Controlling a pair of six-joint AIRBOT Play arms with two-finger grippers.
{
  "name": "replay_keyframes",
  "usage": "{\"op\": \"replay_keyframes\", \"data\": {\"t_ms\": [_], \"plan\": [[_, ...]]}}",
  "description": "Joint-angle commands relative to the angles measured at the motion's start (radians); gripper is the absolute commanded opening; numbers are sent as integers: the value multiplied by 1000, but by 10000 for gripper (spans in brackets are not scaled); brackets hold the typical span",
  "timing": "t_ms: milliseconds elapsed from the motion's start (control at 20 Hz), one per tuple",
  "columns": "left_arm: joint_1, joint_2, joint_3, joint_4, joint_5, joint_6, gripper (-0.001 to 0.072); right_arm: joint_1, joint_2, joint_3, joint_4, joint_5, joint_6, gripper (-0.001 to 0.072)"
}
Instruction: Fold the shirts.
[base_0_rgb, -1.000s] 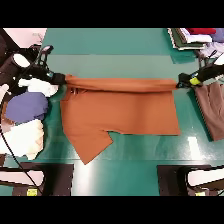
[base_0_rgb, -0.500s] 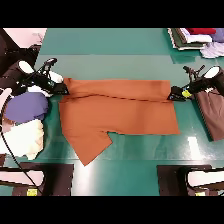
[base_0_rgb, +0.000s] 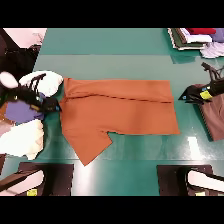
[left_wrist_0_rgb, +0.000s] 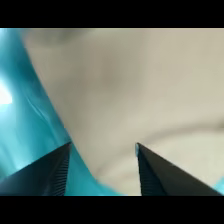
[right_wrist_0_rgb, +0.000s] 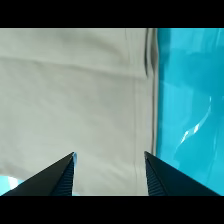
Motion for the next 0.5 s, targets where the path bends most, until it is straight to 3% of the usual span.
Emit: {"op": "replay_keyframes", "data": {"t_ms": [0, 200, 450], "plan": [[4, 198, -291, -37, -18, -71, 489, -43, 122, -109, 4, -51, -6, 507], [4, 280, -504, -153, 31, -68, 489, -43, 177, -183, 10, -75, -6, 506], [4, 280, -585, -255, 150, -10, 489, -40, 196, -183, 10, -81, -6, 500]]}}
